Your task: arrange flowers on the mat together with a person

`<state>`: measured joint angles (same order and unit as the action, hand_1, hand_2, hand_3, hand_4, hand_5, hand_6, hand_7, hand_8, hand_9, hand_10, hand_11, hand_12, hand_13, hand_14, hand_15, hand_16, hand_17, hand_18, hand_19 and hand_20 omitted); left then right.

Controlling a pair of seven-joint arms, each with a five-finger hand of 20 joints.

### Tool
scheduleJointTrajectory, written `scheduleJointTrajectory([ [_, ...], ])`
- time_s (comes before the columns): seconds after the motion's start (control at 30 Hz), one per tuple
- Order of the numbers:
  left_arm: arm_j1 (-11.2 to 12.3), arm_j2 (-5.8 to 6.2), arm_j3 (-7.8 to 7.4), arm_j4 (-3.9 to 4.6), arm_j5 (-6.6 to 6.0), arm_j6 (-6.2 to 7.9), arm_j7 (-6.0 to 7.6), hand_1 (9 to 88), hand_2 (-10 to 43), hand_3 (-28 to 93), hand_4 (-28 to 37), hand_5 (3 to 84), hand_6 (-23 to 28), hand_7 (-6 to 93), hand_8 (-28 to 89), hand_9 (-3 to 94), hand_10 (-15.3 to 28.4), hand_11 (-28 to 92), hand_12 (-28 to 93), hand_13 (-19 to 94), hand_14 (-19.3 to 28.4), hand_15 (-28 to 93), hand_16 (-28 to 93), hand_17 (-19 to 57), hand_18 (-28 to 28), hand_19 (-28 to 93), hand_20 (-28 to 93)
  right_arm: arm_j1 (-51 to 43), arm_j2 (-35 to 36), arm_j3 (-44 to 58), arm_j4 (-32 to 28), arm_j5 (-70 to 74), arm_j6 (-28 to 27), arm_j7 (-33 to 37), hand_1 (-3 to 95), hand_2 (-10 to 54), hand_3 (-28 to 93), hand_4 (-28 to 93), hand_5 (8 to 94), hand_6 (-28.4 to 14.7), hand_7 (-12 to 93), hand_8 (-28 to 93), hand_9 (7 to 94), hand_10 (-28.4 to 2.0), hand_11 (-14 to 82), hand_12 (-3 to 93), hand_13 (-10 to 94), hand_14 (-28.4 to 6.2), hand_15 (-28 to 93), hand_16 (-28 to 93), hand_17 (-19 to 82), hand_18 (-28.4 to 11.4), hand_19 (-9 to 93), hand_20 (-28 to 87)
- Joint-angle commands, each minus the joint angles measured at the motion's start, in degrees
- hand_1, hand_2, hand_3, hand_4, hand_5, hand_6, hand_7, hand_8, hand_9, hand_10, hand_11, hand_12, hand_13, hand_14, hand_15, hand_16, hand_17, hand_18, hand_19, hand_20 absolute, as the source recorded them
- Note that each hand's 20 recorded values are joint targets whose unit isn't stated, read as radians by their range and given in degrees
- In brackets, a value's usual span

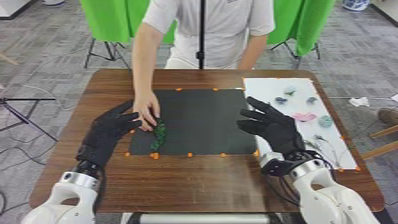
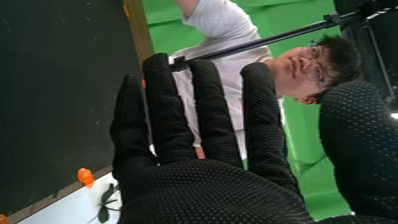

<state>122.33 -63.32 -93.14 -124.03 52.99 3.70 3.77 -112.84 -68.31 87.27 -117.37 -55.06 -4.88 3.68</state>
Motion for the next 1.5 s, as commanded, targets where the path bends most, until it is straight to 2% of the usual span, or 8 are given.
scheduleJointTrajectory([
  [0.03,0.25,-0.21,0.16,-0.02,0.17,0.57,0.01,25.7,4.4,79,-23.1,38.1,7.6,11.8,-8,36.8,19.5,25,10,27,27.2,49,-7,-9.4,26.7,49,14,-0.04,-0.02,-0.11,-0.34,0.11,0.35,-0.71,13.6,8.9,87,-28,42.5,5.5,17,-14,47.9,-12.1,9.2,14.0,38,-17.5,28,16,7,-21.0,49,23],
  [0.37,0.16,0.3,0.3,-0.15,-0.07,1.27,0.67,25.8,4.4,79,-23.0,38.1,7.5,11.8,-8,36.9,19.5,25,10,27,27.2,49,-7,-9.5,26.7,49,14,-0.01,2.82,2.12,-1.38,0.55,1.1,-1.27,13.8,8.7,87,-28,42.4,5.4,17,-14,48.0,-12.2,9.4,14.2,38,-17.5,28,16,7,-21.1,49,23],
  [0.53,0.49,0.58,-0.04,-0.46,-0.01,1.6,1.0,25.8,4.3,79,-23.1,38.1,7.5,11.9,-8,36.8,19.6,25,10,27,27.3,49,-7,-9.5,26.7,49,14,-1.39,7.98,7.74,-3.31,-0.61,1.43,-0.5,15.3,7.1,88,-27,42.3,4.7,18,-14,48.7,-12.9,10.5,14.5,39,-17.8,30,17,9,-22.2,53,25],
  [0.73,0.93,0.95,-0.04,-0.62,-0.07,1.97,1.35,25.8,4.3,79,-23.1,38.1,7.6,11.9,-8,36.9,19.5,25,10,27,27.3,49,-7,-9.4,26.7,49,14,-5.99,13.29,15.95,-4.92,-4.05,4.41,0.52,18.5,4.2,87,-26,42.4,3.7,18,-14,49.8,-13.2,12.5,14.8,42,-17.3,35,16,12,-23.1,58,27],
  [0.9,0.89,0.83,-0.31,-0.67,0.06,2.04,1.02,25.9,4.4,79,-23.2,38.1,7.6,11.8,-8,36.9,19.6,25,10,27,27.2,49,-7,-9.4,26.7,49,14,-12.04,15.69,22.17,-5.16,-11.77,7.07,2.53,21.7,2.5,85,-26,42.2,3.2,18,-14,50.2,-13.1,13.8,15.2,44,-16.6,38,15,15,-23.5,61,28],
  [1.07,0.94,0.76,-0.4,-0.66,0.12,1.76,0.8,25.9,4.4,79,-23.3,38.1,7.6,11.8,-8,36.9,19.5,25,10,27,27.2,49,-7,-9.4,26.7,49,14,-17.07,17.25,24.67,-5.68,-23.08,12.96,6.78,25.0,-0.1,82,-26,42.7,2.3,20,-14,51.5,-13.4,17.3,15.8,47,-15.5,44,14,19,-23.9,65,29],
  [1.37,0.95,1.03,-0.06,-0.72,-0.13,1.98,0.64,25.8,4.6,79,-23.4,38.2,7.7,11.8,-8,36.9,19.6,25,10,27,27.4,49,-7,-9.4,26.7,49,14,-20.16,20.37,24.14,-3.37,-40.55,16.43,15.13,29.1,-3.7,82,-26,45.7,0.8,22,-15,53.5,-13.0,21.6,15.8,51,-14.1,51,13,25,-23.0,71,30],
  [1.5,0.94,0.77,-0.22,-0.55,-0.02,1.39,0.19,25.7,4.6,79,-23.4,38.1,7.7,11.8,-8,36.9,19.6,25,10,27,27.3,49,-7,-9.4,26.7,49,14,-20.65,21.77,23.36,-0.54,-46.04,15.53,16.77,29.5,-4.4,81,-26,47.1,0.3,22,-15,54.1,-12.6,23.3,16.2,52,-13.6,52,13,26,-22.6,72,30],
])
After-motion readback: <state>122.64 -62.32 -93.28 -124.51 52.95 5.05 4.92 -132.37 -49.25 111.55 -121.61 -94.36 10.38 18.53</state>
